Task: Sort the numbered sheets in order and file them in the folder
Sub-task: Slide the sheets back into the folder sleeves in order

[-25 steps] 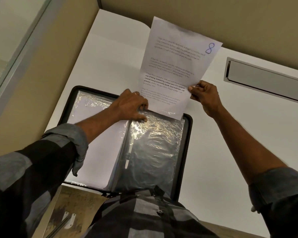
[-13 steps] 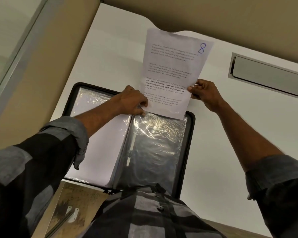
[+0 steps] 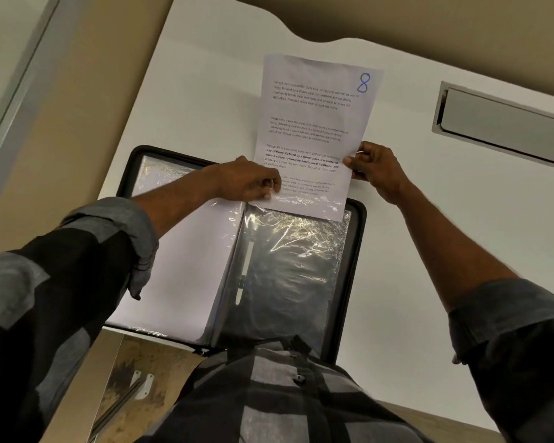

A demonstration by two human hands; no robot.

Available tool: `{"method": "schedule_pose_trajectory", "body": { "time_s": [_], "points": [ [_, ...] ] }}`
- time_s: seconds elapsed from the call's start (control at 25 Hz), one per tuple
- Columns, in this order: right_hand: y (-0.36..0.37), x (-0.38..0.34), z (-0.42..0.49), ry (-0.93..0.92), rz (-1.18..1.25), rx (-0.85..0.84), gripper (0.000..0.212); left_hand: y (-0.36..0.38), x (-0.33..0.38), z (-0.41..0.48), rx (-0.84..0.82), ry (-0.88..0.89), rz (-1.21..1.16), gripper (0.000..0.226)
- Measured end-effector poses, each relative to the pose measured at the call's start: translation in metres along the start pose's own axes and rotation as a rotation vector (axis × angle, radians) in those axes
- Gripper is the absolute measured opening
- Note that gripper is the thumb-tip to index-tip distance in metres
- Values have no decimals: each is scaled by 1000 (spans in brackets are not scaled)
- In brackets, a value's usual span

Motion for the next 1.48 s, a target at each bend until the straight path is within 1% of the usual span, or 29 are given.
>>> {"method": "schedule_pose_trajectory", "body": {
  "time_s": [0.08,0.12,0.16,0.2,0.24,0.32,0.36,0.4,0.48,0.52,0.6,0.68,0.76,0.84,0.88,1.0,1.04,1.08,1.16,1.2,1.24,1.28,1.32,1.4,1.48],
  "points": [
    [1,0,0,-1,2,-6,32,5,0,3,-62,-6,-102,30],
    [0,0,-1,-1,9,-9,32,8,0,4,-65,-4,-134,32],
    [0,0,-2,0,20,-14,32,10,-1,6,-27,6,-173,32],
    [-1,1,-3,4,33,-21,32,8,-2,7,54,17,-213,34],
    [-2,3,-4,8,49,-25,33,5,-4,9,169,9,-254,37],
    [-5,8,-6,15,82,-24,34,-4,-11,11,452,-88,-349,45],
    [-6,11,-7,22,95,-25,34,-9,-14,11,568,-154,-408,54],
    [-6,13,-7,33,108,-29,34,-13,-17,12,629,-210,-478,64],
    [-5,17,-10,64,141,-53,36,-12,-20,15,613,-283,-606,83],
    [-4,18,-11,75,152,-66,37,-10,-20,16,582,-307,-653,85],
    [-4,18,-11,87,149,-88,38,-3,-21,17,502,-315,-725,74],
    [-8,15,-10,100,126,-93,39,2,-21,15,439,-277,-722,59],
    [-11,11,-10,116,115,-98,41,5,-20,12,369,-253,-701,58],
    [-10,10,-13,136,96,-131,42,2,-17,10,302,-230,-737,65],
    [-8,11,-16,149,72,-157,41,-1,-16,11,301,-226,-778,68],
    [-7,18,-22,180,-21,-215,40,-9,-19,16,391,-256,-870,66],
    [-9,16,-19,176,-22,-183,40,-10,-19,18,399,-263,-869,64],
    [-15,11,-13,155,6,-103,40,-9,-19,18,390,-259,-857,63],
    [-29,-13,5,48,88,122,48,-6,-16,17,358,-239,-812,61],
    [-35,-31,15,-31,62,186,52,-4,-14,16,354,-227,-802,61],
    [-36,-52,25,-104,-28,192,54,-3,-13,15,357,-216,-801,61],
    [-32,-71,34,-158,-142,132,54,-2,-13,15,364,-208,-797,61],
    [-23,-88,42,-180,-276,30,53,-2,-12,14,371,-204,-795,61],
    [3,-109,55,-177,-570,-186,52,-1,-11,12,378,-205,-798,61],
    [28,-116,64,-175,-836,-335,46,-3,-10,9,393,-214,-800,62]
  ]
}}
Point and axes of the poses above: each hand's wrist, its own z-axis towards the middle knuckle, its own y-axis out of the palm, x = y × z, the point moved 3 cm from there along z, towards the middle knuckle, and after that the axes turned 2 degrees about z, right-handed, at the moved point
